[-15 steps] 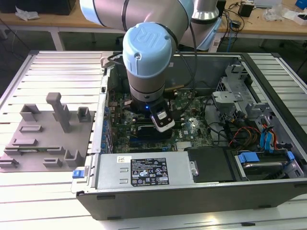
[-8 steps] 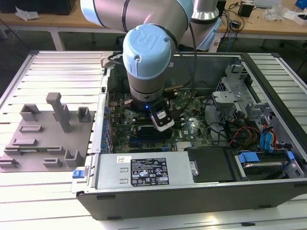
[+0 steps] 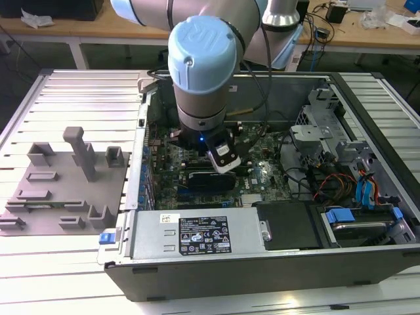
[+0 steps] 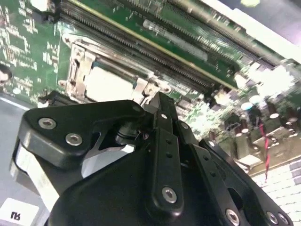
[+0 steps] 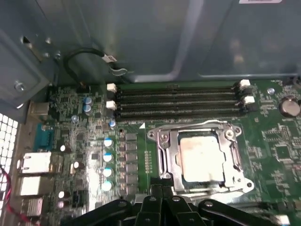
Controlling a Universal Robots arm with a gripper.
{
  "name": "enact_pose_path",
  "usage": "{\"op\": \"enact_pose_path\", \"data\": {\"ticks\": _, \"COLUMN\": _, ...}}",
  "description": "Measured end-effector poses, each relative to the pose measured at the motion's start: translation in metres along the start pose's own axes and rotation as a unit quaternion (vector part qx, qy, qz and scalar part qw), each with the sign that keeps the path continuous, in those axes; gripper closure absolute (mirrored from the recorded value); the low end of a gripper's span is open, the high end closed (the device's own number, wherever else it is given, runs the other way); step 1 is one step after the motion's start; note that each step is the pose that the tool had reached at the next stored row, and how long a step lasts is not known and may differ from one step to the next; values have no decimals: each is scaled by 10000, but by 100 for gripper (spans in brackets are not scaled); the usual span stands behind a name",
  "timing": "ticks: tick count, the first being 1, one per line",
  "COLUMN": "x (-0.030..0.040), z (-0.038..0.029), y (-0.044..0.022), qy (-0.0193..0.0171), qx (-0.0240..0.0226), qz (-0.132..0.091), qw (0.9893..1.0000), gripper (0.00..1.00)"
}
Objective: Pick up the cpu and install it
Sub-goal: 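Install the second cpu locking lever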
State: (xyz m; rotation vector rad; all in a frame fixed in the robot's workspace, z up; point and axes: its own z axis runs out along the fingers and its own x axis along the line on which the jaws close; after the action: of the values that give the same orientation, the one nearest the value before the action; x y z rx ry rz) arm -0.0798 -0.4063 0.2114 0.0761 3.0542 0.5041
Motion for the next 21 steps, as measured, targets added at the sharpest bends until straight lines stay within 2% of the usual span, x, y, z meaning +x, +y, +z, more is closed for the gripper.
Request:
{"op": "enact_pose_path", "data": {"ticks": 2, "x": -16, "z": -9, "y": 3, "qy": -3, "qx": 179, "qz": -2, "qw": 9998, "gripper": 89}}
{"op": "enact_pose_path", "data": {"ticks": 3, "x": -29, "z": -11, "y": 6, "qy": -5, "qx": 302, "qz": -1, "qw": 9995, "gripper": 89}}
{"op": "enact_pose_path", "data": {"ticks": 4, "x": -42, "z": -10, "y": 7, "qy": -7, "qx": 395, "qz": 0, "qw": 9992, "gripper": 89}}
{"op": "enact_pose_path", "data": {"ticks": 7, "x": -117, "z": -7, "y": 10, "qy": -11, "qx": 637, "qz": 12, "qw": 9980, "gripper": 89}}
{"op": "enact_pose_path", "data": {"ticks": 9, "x": -163, "z": 2, "y": 31, "qy": -14, "qx": 674, "qz": 18, "qw": 9977, "gripper": 89}}
{"op": "enact_pose_path", "data": {"ticks": 11, "x": -176, "z": 23, "y": 94, "qy": -14, "qx": 681, "qz": 18, "qw": 9977, "gripper": 89}}
{"op": "enact_pose_path", "data": {"ticks": 17, "x": -163, "z": 108, "y": 344, "qy": -14, "qx": 686, "qz": 18, "qw": 9976, "gripper": 89}}
{"op": "enact_pose_path", "data": {"ticks": 18, "x": -160, "z": 135, "y": 422, "qy": -15, "qx": 689, "qz": 17, "qw": 9976, "gripper": 89}}
{"op": "enact_pose_path", "data": {"ticks": 19, "x": -163, "z": 145, "y": 451, "qy": -15, "qx": 689, "qz": 20, "qw": 9976, "gripper": 89}}
{"op": "enact_pose_path", "data": {"ticks": 21, "x": -247, "z": 158, "y": 478, "qy": -15, "qx": 690, "qz": 27, "qw": 9976, "gripper": 89}}
